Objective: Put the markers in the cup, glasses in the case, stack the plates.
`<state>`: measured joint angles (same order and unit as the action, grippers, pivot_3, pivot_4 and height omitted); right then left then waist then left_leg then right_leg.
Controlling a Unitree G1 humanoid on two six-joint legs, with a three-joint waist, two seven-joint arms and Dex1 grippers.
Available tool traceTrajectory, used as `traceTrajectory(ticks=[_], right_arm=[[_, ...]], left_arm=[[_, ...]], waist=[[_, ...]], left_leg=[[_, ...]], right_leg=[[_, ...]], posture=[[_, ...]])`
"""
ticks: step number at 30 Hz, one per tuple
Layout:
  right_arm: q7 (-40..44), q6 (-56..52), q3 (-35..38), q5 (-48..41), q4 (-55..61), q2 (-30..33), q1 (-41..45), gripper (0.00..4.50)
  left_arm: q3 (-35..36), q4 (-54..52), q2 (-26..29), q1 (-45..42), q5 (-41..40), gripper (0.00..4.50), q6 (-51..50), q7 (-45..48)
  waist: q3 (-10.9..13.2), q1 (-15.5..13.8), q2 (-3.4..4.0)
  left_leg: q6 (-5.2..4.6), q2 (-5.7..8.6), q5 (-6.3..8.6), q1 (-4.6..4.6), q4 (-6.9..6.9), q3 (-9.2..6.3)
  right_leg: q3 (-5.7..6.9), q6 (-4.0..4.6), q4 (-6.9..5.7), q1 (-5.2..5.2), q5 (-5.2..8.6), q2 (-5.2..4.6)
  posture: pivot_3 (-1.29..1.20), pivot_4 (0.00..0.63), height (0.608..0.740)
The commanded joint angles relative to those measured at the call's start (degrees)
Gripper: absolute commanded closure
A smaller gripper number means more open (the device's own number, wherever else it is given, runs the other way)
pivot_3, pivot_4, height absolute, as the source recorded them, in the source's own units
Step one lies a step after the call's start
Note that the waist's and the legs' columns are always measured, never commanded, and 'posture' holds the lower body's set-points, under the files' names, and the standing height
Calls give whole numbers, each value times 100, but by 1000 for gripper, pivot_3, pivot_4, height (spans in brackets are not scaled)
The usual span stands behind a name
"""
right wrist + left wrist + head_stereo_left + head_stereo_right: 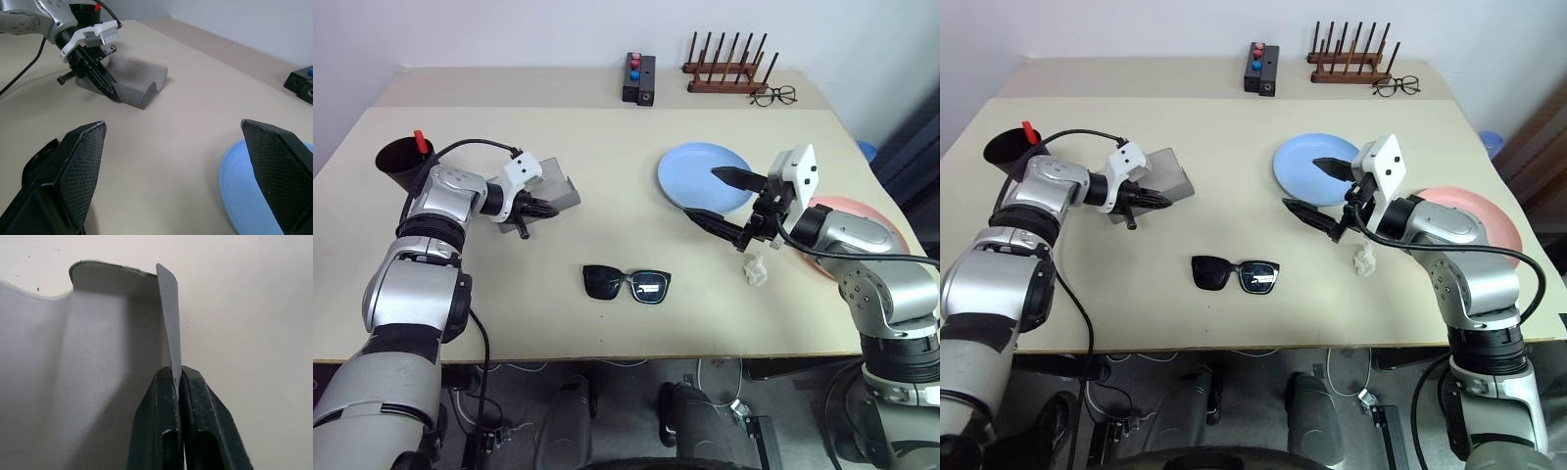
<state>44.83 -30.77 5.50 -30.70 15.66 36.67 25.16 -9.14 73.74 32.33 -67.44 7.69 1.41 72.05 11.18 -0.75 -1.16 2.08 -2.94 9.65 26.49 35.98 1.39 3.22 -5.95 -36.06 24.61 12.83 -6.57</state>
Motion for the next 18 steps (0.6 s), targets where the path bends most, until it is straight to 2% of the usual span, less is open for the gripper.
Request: traceTrajectory(ticks=[1,5,6,8,13,18], right_arm=[[1,48,109,-55,131,22,168,0],[24,59,94,-47,113,20,193,0],[32,55,101,-57,113,22,194,0],[38,62,111,-44,100,37,194,0],[55,58,140,-51,98,53,172,0],[69,87,113,-32,62,32,180,0]], left_arm=[[290,-224,13,-159,-332,4468,-178,759],[160,-607,210,-88,-314,4468,-235,1754],[-103,-888,393,25,-462,4468,-323,1902],[-662,-1536,804,311,-845,4468,-455,2038],[-1936,-3623,2331,1221,-2014,4468,-736,2045],[-2102,-5143,3209,1941,-3000,4468,-1125,2045]], waist=[[0,2,0],[0,6,0],[0,7,0],[1,47,1],[4,162,7],[5,96,9]], left_leg=[[0,0,0,0,1,0],[0,0,0,0,0,0],[0,0,0,0,1,0],[0,-1,0,0,-1,0],[-1,-5,1,-6,-16,-1],[0,-6,1,0,-6,-2]], right_leg=[[0,0,0,0,0,0],[0,2,0,0,1,0],[0,3,0,0,1,0],[0,5,-1,0,2,0],[-3,14,-7,6,9,1],[-3,21,-1,4,13,-2]], posture=[[0,150,740],[0,150,740],[0,150,740],[0,150,740],[0,150,740],[0,150,740]])
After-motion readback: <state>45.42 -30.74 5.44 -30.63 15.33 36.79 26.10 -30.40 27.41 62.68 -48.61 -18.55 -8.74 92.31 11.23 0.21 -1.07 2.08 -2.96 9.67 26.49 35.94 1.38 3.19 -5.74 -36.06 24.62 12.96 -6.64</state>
